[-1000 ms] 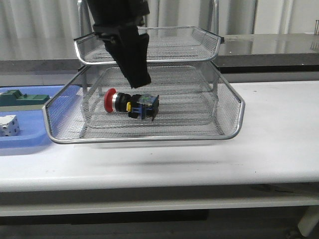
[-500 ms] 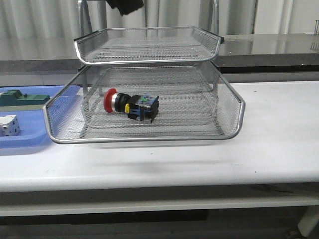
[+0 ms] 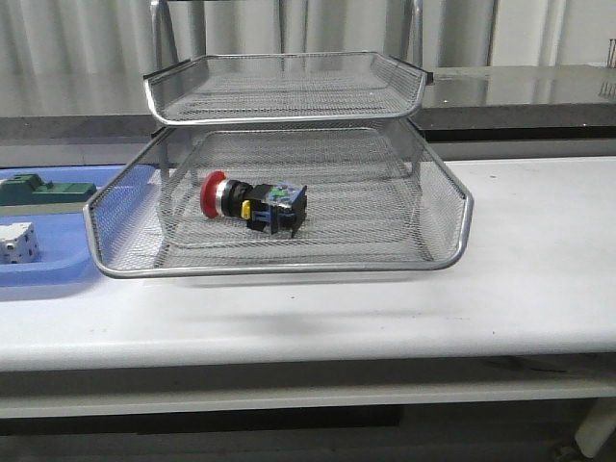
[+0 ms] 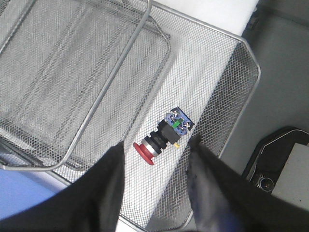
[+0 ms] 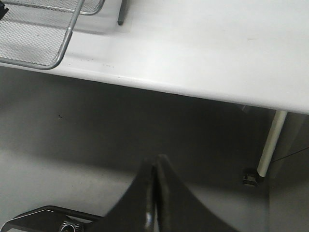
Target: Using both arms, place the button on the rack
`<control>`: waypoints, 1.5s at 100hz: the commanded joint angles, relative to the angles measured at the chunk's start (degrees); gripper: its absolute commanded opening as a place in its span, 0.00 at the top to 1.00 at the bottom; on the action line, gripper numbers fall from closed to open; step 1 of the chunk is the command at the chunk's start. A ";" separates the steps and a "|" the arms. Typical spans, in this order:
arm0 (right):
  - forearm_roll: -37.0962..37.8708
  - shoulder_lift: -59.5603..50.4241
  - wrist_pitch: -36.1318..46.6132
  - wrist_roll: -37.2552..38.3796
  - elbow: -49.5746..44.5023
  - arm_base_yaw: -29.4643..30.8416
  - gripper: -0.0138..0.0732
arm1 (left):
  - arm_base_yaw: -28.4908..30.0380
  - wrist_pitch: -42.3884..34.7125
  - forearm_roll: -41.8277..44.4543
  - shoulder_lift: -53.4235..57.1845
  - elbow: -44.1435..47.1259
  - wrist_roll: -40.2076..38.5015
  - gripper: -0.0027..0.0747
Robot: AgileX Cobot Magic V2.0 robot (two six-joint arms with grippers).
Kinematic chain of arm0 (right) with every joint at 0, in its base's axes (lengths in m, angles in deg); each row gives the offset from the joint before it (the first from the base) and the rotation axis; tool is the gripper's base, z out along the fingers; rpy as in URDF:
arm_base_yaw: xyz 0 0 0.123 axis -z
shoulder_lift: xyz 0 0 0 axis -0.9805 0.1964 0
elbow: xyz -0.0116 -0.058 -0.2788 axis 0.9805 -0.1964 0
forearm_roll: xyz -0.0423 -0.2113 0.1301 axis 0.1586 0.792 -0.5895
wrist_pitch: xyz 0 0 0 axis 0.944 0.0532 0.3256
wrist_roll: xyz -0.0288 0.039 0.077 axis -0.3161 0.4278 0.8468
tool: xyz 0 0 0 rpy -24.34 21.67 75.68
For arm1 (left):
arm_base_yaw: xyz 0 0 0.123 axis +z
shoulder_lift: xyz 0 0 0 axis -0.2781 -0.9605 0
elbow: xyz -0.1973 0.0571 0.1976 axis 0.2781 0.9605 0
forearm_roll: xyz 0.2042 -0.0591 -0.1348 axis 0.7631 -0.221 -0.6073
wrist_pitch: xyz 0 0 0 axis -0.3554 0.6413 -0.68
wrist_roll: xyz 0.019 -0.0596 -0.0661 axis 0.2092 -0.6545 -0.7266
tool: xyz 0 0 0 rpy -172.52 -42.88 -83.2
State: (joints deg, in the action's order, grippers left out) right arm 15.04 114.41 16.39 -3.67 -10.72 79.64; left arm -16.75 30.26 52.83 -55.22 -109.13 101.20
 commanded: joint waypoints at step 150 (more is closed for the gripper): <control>-0.21 0.30 3.31 0.16 1.81 0.01 0.92 | 27.45 -52.10 0.59 81.23 74.42 -14.61 0.59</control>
State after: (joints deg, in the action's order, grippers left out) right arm 15.04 114.41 16.39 -3.67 -10.72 79.64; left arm 10.17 -15.07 54.18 23.59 -35.09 88.28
